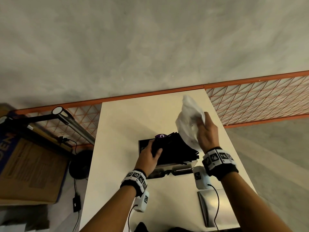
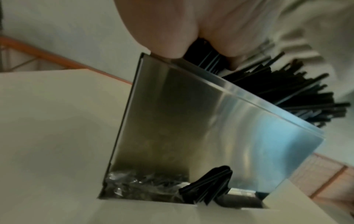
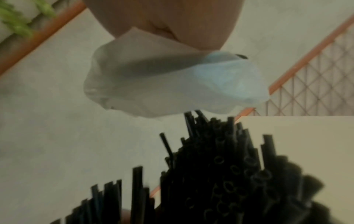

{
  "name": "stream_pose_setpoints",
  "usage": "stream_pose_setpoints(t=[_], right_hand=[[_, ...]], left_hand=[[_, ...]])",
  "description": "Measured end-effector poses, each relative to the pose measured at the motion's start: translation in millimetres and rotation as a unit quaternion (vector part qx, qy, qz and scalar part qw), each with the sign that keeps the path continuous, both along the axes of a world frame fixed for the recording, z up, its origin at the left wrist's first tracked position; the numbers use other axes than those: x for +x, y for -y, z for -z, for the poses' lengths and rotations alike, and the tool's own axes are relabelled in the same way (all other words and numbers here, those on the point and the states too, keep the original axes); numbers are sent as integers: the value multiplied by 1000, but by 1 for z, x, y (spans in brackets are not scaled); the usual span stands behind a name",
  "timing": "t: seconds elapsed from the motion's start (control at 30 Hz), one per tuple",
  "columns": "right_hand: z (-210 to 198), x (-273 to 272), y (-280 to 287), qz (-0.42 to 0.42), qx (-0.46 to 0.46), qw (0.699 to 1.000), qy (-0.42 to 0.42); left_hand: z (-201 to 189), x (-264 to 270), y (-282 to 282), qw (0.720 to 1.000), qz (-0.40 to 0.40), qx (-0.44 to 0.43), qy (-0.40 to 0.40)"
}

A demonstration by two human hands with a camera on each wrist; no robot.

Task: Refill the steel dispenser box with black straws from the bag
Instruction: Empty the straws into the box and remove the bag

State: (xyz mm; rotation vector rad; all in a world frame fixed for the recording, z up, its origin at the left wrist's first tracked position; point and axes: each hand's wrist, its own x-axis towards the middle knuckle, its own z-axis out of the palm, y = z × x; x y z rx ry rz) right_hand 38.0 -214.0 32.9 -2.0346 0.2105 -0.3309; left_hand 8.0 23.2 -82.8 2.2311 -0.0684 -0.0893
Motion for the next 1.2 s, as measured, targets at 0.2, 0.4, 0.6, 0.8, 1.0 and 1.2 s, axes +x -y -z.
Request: stream_pose_setpoints(t=[0.2,0.4,0.6,0.8,1.0,1.2], right_hand=[[28,-5,-3,-75,-73,990,-95],[53,-20,-33,-162,-131,974,-90],[44,-22,-54,-253,-167,952,-49],[51,-21,-50,-259,-236,935,-57],[54,-16,-32,-178,-182,963,-92],[52,-14,-33,-185,-173,966,-45]], left_hand=[[4,3,-2,999,26,-31,7],[3,0,3,996,84,-26,-23],[8,3,4,997,73,-2,-8],[4,0,5,999,34,-29,-11],[2,1,3,999,4,-41,-13],[5,4,3,999,20,-44,-3]])
